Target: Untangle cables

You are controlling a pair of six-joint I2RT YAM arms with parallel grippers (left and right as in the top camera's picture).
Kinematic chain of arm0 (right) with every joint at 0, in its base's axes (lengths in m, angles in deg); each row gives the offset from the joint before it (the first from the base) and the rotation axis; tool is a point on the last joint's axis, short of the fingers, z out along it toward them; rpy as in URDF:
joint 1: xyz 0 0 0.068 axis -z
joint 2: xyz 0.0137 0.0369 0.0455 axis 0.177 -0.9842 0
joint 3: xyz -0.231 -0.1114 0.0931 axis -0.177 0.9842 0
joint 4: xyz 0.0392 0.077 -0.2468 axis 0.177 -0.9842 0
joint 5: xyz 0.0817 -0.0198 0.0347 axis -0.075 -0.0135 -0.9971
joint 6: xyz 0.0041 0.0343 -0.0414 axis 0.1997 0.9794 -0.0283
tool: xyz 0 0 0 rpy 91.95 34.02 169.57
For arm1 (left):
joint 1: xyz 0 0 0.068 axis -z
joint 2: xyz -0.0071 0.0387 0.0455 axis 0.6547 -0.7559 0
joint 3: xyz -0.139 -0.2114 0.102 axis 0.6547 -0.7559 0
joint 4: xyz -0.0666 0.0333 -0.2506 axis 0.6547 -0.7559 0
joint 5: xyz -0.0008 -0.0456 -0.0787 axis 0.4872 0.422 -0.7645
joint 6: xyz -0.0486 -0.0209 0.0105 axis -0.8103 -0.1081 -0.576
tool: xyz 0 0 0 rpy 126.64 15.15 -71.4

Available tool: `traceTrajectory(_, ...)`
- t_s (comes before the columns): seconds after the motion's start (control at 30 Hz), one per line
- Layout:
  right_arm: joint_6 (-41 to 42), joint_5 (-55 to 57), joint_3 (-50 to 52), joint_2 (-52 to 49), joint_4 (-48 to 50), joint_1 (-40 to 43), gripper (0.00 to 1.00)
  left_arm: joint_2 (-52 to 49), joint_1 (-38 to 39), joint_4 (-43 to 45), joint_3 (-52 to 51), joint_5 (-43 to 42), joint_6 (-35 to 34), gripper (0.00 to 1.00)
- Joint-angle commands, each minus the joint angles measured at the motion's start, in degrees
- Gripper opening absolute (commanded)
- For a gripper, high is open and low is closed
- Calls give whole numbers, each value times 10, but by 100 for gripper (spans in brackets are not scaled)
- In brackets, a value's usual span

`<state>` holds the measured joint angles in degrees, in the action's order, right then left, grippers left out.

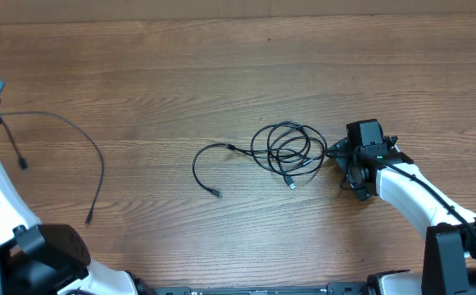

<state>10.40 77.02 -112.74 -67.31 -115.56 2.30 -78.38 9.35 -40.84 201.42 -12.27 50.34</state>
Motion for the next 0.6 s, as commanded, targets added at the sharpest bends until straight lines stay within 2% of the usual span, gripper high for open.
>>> traceTrajectory(0.0, 2, -15, 11, -8, -7, 2, 100, 4, -18, -33, 10, 50, 26, 4)
traceTrajectory(0.17, 2, -16, 11, -8, -7, 2, 100, 4, -42, -79, 10, 104, -41, 4)
traceTrajectory(0.37, 2, -15, 11, -8, -7, 2, 100, 4, -96, -113, 10, 167, -67, 4)
traceTrajectory(0.57, 2, -15, 11, -8, -7, 2, 100, 4, -175, -134, 10, 143, -179, 4)
